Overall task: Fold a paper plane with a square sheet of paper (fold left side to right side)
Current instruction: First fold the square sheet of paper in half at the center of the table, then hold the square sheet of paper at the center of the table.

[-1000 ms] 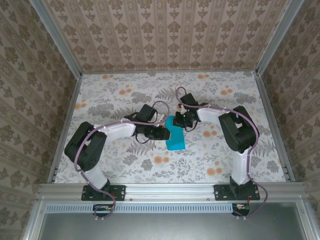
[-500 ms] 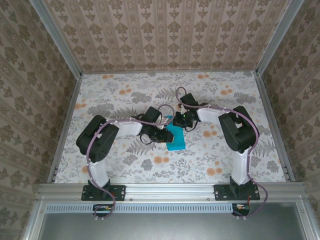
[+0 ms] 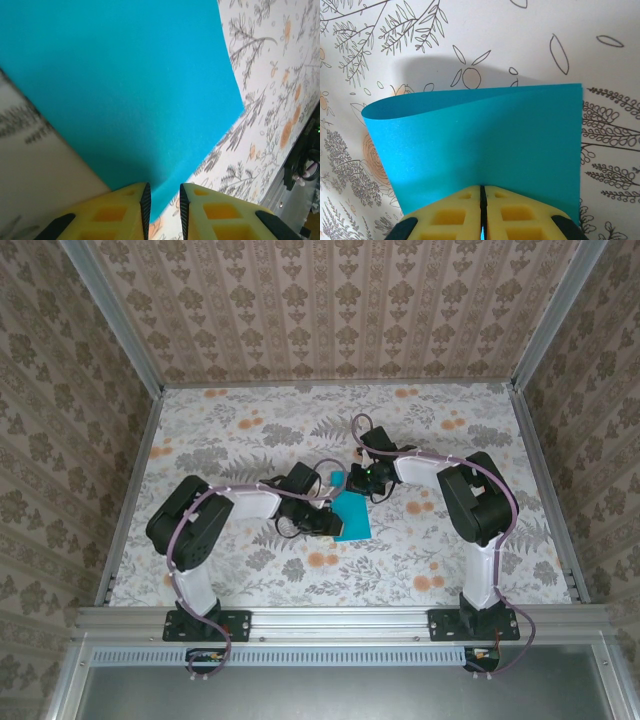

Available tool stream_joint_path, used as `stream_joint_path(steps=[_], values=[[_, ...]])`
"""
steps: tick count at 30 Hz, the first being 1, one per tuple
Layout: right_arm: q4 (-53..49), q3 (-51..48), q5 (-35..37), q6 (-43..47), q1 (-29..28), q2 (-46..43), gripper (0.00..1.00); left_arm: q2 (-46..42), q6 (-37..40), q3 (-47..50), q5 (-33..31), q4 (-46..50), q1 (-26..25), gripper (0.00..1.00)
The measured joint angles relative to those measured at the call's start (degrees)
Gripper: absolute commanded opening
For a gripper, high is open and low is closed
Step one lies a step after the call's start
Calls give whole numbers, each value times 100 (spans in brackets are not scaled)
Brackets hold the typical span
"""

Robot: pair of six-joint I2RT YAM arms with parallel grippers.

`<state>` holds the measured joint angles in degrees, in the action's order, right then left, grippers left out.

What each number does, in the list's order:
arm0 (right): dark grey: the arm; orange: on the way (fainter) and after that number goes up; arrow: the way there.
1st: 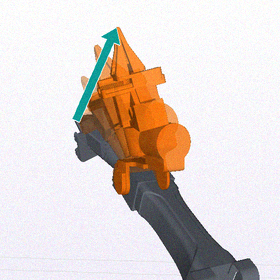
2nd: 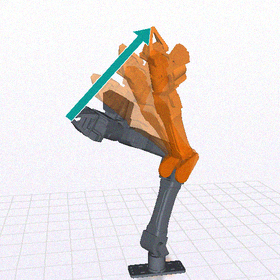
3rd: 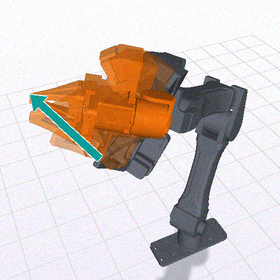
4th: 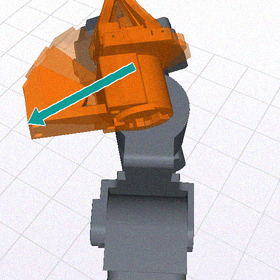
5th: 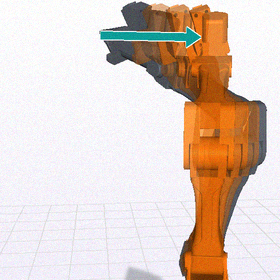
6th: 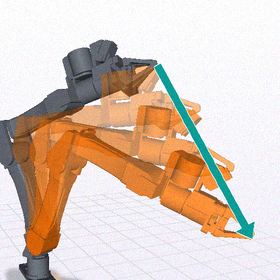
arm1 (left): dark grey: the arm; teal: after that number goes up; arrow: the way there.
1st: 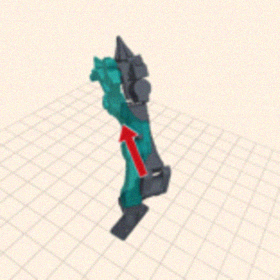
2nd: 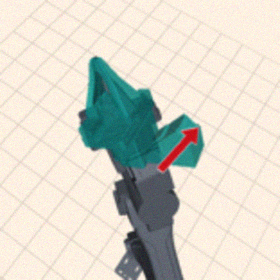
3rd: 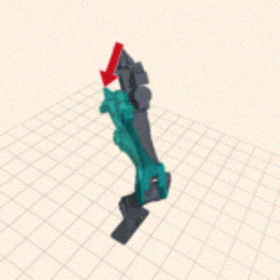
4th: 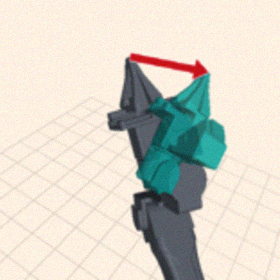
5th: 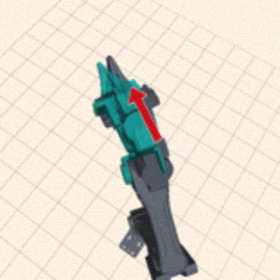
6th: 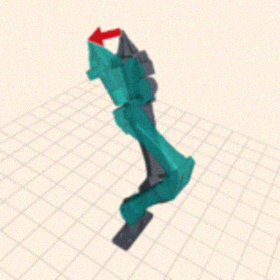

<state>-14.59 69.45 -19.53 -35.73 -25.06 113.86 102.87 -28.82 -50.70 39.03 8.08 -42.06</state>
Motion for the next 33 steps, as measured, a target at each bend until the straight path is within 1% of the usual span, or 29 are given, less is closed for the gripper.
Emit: stream_joint_path(steps=[8,10,13,17,19,21,26,30,33], values=[[0,0,0,2,0,0,11,-254,2,236,173,227,-103,25],[0,0,0,2,0,0,11,-323,2,236,181,260,-90,26],[0,0,0,2,0,0,11,-586,2,232,260,282,31,29],[0,0,-2,2,0,0,11,-809,31,-22,321,323,389,29],[0,0,0,2,0,0,11,-743,72,-260,310,337,514,29],[0,0,-2,2,0,0,11,-501,149,-651,299,348,586,29],[2,0,-4,2,0,0,11,227,267,-1252,302,319,566,29],[9,-2,-22,0,0,0,11,671,326,-1353,284,332,531,29],[31,-9,-33,0,0,-2,11,835,323,-1353,232,339,503,29]])
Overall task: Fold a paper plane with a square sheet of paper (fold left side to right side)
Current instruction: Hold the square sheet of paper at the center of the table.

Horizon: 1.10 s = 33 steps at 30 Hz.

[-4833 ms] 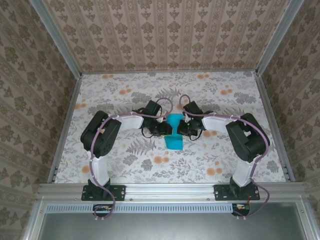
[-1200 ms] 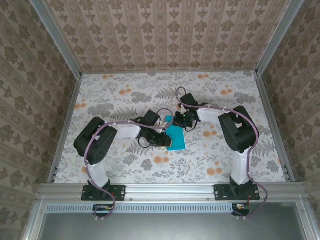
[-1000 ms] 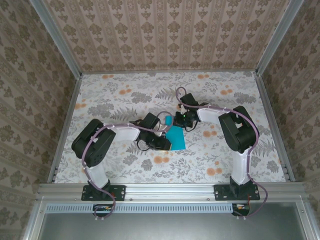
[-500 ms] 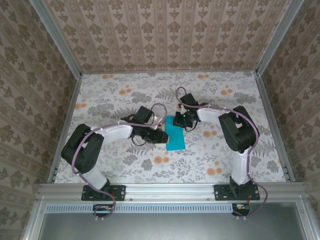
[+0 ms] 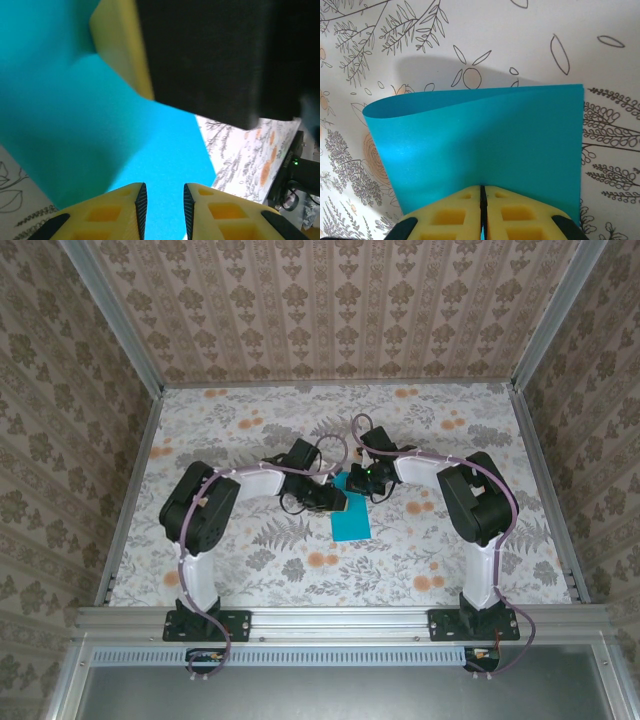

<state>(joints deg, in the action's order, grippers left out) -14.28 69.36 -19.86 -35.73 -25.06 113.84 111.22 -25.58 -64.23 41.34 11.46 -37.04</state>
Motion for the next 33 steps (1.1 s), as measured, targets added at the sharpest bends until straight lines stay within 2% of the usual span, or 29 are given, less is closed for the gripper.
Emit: stream_joint_path(steps=[4,9,14,17,24,29,33], values=[[46,-37,-7,-2,0,-35,12,50,-9,0,-83,2,-17,29],[76,-111,39,11,0,-153,19,70,-120,13,-208,2,-48,28],[76,-269,184,66,0,-682,21,81,-330,101,-249,-138,-61,28],[76,-428,243,90,0,-1167,21,79,-402,109,-302,-157,-76,28],[-116,-1207,293,85,-201,-2170,11,68,-439,109,-369,-146,-92,28],[-181,-1744,271,-52,-531,-2184,11,59,-439,109,-402,-142,-103,28],[-256,-1812,280,-74,-599,-1932,11,44,-439,107,-459,-125,-120,28]])
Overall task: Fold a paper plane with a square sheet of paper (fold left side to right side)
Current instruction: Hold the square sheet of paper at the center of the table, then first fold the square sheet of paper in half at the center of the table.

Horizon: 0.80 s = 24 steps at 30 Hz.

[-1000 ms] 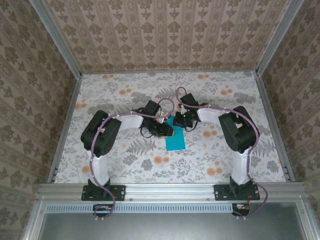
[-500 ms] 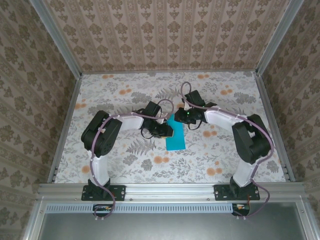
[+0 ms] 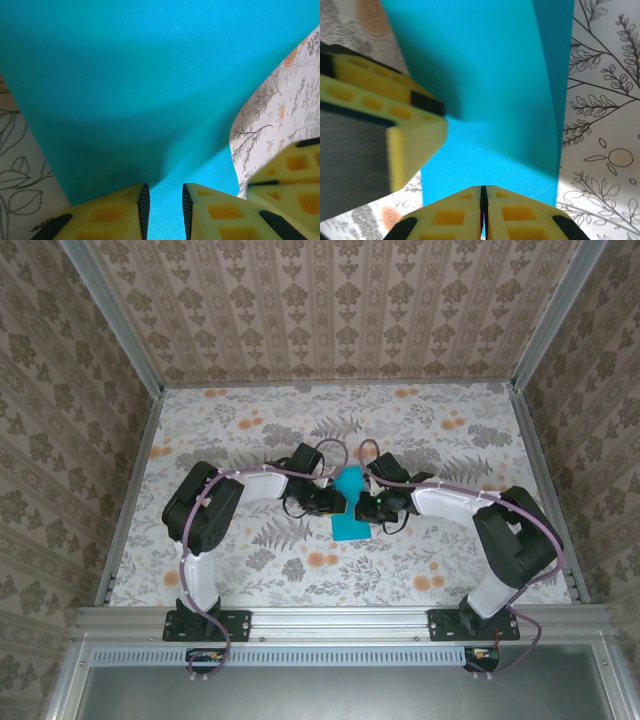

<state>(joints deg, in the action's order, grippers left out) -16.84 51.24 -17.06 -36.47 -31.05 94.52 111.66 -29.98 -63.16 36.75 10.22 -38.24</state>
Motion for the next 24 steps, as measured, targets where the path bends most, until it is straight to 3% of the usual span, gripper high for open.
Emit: stream_joint_path(steps=[12,24], values=[[-247,122,83,52,2,435,11,-9,22,-354,-120,415,-28,33],[-330,197,83,72,2,487,10,98,46,-809,-118,352,96,29]])
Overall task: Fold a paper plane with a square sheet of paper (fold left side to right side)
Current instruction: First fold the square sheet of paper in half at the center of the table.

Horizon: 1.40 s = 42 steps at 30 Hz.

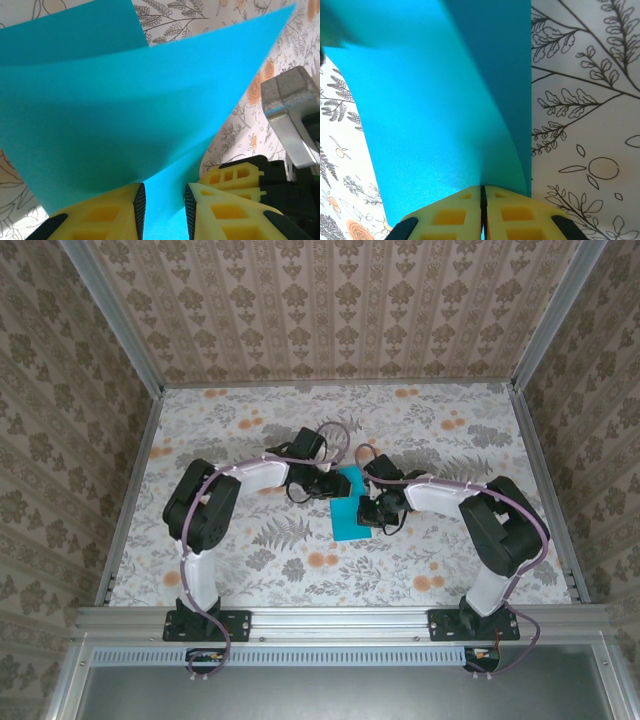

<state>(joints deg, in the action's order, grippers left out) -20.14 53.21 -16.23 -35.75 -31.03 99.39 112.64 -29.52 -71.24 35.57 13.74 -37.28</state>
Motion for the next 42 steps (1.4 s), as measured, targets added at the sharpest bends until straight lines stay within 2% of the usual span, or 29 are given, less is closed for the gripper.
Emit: stream_joint_path(steps=[16,31,42], values=[[-197,136,9,111,0,76,10,326,20,103,-39,-291,214,19],[-219,144,7,133,-2,85,10,413,39,109,-39,-417,452,19],[-214,144,20,127,-28,90,9,914,46,-671,42,-240,693,20]])
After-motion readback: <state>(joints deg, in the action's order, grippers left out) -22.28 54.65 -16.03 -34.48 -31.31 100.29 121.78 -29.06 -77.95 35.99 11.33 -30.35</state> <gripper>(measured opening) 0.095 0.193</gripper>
